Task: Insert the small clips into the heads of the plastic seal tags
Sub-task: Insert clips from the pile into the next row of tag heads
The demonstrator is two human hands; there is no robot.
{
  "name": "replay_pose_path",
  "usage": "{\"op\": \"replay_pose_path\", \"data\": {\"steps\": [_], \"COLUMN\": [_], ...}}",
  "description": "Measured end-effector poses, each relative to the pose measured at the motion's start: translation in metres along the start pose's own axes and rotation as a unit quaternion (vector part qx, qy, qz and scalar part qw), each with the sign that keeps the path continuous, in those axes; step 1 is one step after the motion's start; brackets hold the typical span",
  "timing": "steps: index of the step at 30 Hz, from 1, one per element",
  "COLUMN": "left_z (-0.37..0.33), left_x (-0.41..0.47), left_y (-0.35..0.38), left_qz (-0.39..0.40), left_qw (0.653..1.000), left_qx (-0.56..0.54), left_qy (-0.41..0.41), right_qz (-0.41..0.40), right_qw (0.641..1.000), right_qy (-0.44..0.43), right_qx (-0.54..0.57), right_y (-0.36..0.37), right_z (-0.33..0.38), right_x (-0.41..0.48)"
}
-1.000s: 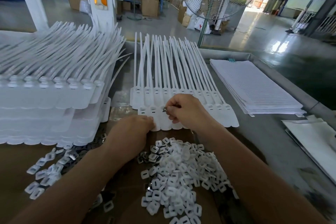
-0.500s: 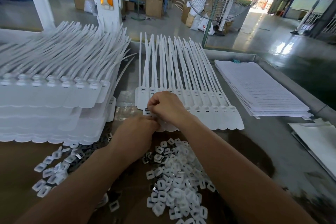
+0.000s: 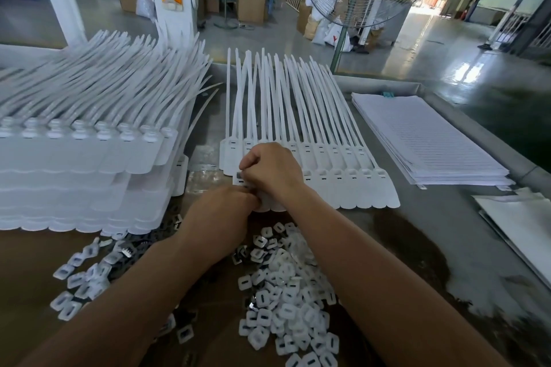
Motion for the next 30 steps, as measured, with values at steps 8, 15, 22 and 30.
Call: {"op": "replay_pose_path", "data": {"steps": [8,15,22,30], "left_z": [0.001,0.0,0.009,0.012], "left_x": [-0.001,-0.002,-0.001,0.0], "left_y": [0.0,-0.001,-0.001,-0.004], "left_qz": [-0.005,0.004,-0.002,-0.002], "left_qw": [1.0,1.0,0.999,0.995], "left_qx": [0.0,-0.01,-0.026,-0.085], "left_qy": [0.0,-0.002,-0.03,-0.053], "right_qz": [0.065,0.11,0.114,0.2], "right_qw": [0.998,0.993,0.99,0.973], "right_qy": [0.015,-0.008,-0.059,-0.116], "right_qx": [0.003,0.047,0.058,0.016], "right_y": [0.006,-0.004,-0.032,-0.023], "right_z": [-0.001,-0.001,0.0,0.004], "right_x": [0.006,-0.002,-0.04,-0.076]}}
Point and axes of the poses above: each hand's wrist, its own x-axis towards the middle knuckle, its own y-axis out of the palm, z = x × y, the point moved 9 cm from there along x, towards the middle knuckle, and after that the axes turned 10 degrees about -z, right-handed, at the moved point
